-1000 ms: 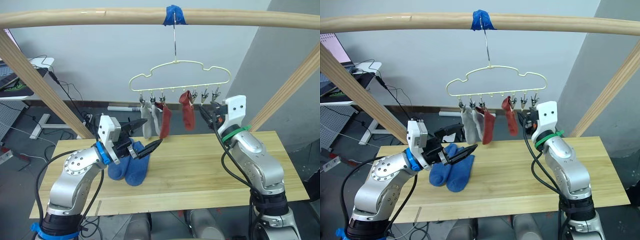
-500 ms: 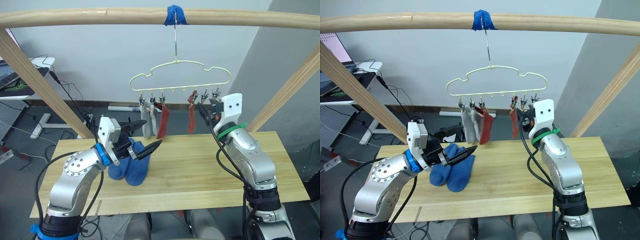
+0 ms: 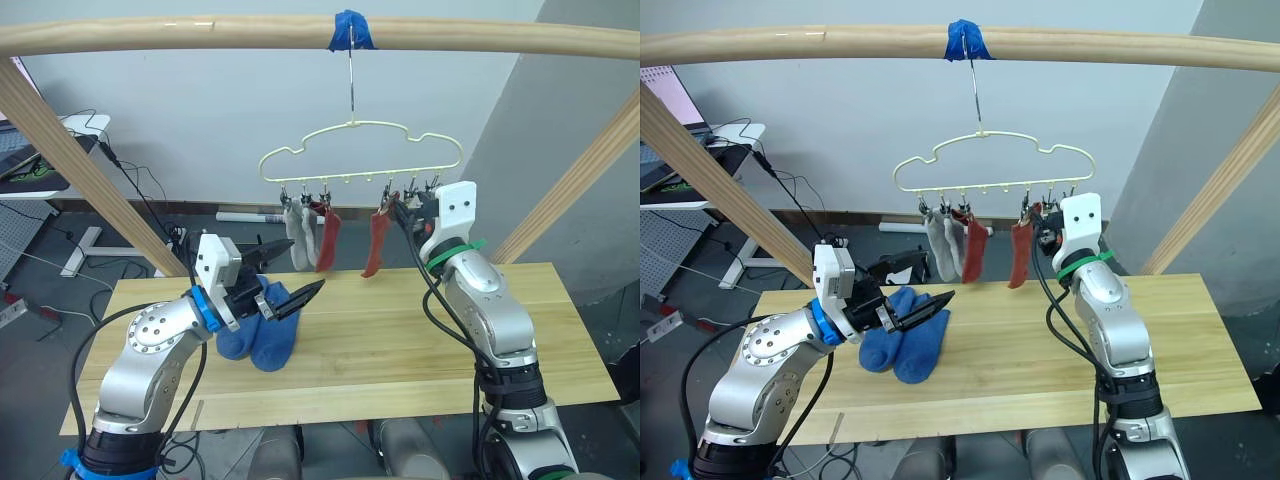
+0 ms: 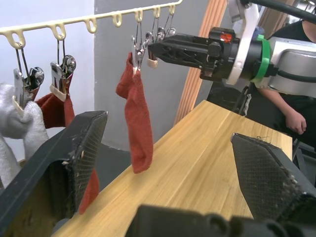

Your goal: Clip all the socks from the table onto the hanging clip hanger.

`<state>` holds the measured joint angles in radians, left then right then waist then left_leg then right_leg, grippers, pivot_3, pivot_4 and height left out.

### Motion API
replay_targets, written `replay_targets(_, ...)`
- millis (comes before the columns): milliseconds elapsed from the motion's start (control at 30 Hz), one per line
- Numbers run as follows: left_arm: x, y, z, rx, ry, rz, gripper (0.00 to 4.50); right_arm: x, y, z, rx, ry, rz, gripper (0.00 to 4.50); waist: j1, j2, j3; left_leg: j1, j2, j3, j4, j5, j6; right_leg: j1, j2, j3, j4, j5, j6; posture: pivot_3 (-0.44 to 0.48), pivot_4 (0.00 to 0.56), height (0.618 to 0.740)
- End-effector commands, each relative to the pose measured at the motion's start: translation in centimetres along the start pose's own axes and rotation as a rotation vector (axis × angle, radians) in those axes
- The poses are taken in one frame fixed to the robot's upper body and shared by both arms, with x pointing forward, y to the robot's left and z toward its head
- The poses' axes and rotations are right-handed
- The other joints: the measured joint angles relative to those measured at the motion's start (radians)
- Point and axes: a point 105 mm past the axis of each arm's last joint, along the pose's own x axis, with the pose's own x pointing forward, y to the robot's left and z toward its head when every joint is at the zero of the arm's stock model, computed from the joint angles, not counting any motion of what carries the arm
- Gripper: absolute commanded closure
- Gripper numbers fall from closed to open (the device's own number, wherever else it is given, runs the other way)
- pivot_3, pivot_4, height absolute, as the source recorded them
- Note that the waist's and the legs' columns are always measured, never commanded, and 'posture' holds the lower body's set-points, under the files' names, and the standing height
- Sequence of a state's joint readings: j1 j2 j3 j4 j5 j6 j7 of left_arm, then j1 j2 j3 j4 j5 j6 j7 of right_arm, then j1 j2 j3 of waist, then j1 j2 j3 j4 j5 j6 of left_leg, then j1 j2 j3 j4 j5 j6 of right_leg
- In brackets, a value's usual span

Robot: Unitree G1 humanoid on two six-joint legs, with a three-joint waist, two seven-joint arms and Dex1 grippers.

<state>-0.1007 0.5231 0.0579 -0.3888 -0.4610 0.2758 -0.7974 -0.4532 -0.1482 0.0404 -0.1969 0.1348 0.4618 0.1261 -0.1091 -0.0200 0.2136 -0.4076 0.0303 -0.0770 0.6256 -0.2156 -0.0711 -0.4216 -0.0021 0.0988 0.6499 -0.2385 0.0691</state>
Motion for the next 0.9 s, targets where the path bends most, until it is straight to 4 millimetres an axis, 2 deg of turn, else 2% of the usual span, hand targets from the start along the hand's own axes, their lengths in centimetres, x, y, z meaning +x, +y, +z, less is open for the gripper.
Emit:
replay_targets(33,0.1,-0.3,1.1,0.039,-0.036,-0.012,0.0,0.1,-0.4,1.4,-0.024,-0.059,-0.027,2.18,0.0,0.0,0.0,0.0,0.0,0.0,0.0,0.0,0.0,0.0,0.0,0.0,0.0,0.0,0.0,-0.046,0.178,0.74)
replay_targets(233,0.1,-0.4,1.0,0.035,-0.033,-0.009,0.0,0.5,-0.6,1.4,-0.032,-0.058,-0.047,2.18,0.0,0.0,0.0,0.0,0.0,0.0,0.0,0.0,0.0,0.0,0.0,0.0,0.0,0.0,0.0,-0.045,0.182,0.74)
replay_targets(900,0.3,-0.4,1.0,0.035,-0.036,0.002,0.0,2.2,0.6,1.8,0.106,-0.063,-0.058,2.18,0.004,0.0,0.0,0.0,0.0,0.0,0.0,0.0,0.0,0.0,0.0,0.0,0.001,0.0,0.0,-0.027,0.193,0.74)
